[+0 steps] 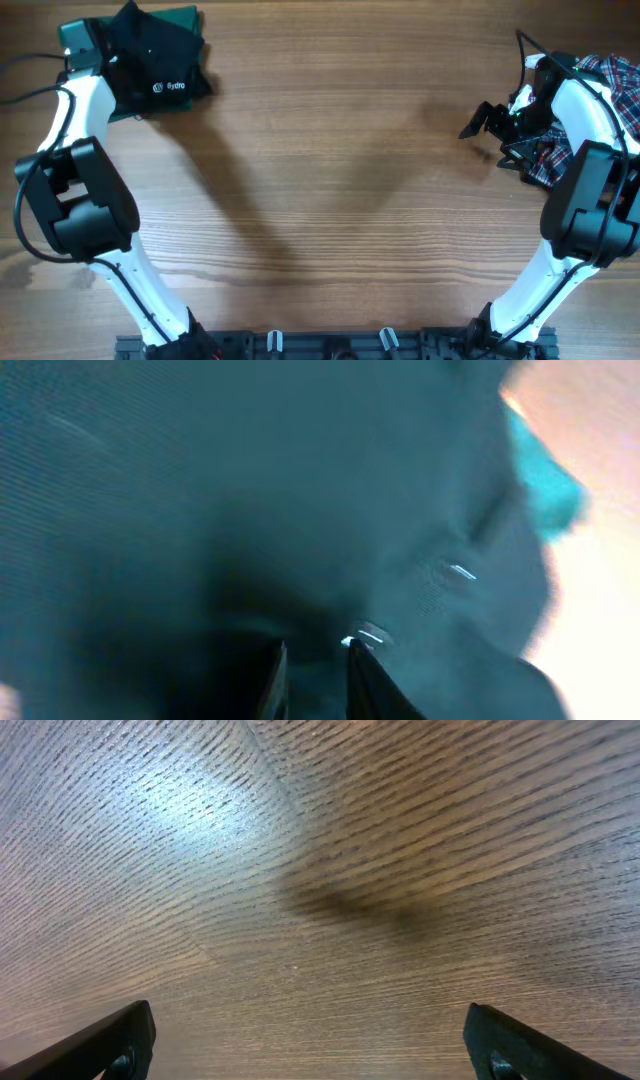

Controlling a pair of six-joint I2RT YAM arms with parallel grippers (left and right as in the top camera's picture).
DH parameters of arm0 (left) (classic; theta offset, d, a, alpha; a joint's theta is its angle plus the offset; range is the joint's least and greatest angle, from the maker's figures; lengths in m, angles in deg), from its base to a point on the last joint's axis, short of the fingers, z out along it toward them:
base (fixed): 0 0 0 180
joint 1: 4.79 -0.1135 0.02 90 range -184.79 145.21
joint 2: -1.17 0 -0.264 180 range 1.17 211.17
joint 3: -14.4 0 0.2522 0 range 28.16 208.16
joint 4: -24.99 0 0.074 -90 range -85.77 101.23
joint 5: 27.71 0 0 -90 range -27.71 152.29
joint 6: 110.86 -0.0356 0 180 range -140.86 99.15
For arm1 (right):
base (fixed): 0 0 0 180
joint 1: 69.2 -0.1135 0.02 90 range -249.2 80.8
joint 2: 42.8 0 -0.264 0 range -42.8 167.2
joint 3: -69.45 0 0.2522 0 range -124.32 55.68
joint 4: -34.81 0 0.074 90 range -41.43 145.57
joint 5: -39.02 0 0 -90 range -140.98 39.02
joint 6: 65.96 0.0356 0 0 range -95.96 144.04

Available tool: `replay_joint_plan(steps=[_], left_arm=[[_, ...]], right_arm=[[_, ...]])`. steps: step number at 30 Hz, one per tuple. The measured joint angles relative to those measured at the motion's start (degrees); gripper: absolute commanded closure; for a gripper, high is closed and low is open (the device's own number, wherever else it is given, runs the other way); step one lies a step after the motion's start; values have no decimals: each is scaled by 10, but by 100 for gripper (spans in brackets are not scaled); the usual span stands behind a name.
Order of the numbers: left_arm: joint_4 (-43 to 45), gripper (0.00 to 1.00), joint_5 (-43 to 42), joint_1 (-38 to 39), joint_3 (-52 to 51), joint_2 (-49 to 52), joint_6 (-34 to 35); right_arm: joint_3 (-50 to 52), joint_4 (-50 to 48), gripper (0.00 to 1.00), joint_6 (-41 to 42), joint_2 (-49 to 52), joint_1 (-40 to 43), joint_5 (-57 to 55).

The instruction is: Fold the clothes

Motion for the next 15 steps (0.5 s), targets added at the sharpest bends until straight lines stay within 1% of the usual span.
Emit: replay_joint_plan(steps=[3, 7, 15], left_arm=[[-1, 70, 65, -15, 0, 1, -33], [-1, 65, 99, -36, 0, 1, -54], [15, 66, 117, -42, 0, -5, -61]], right_arm=[[0, 0, 0, 0, 0, 0, 1], [0, 0, 0, 0, 0, 0, 1], [0, 2, 0, 0, 0, 0, 1]])
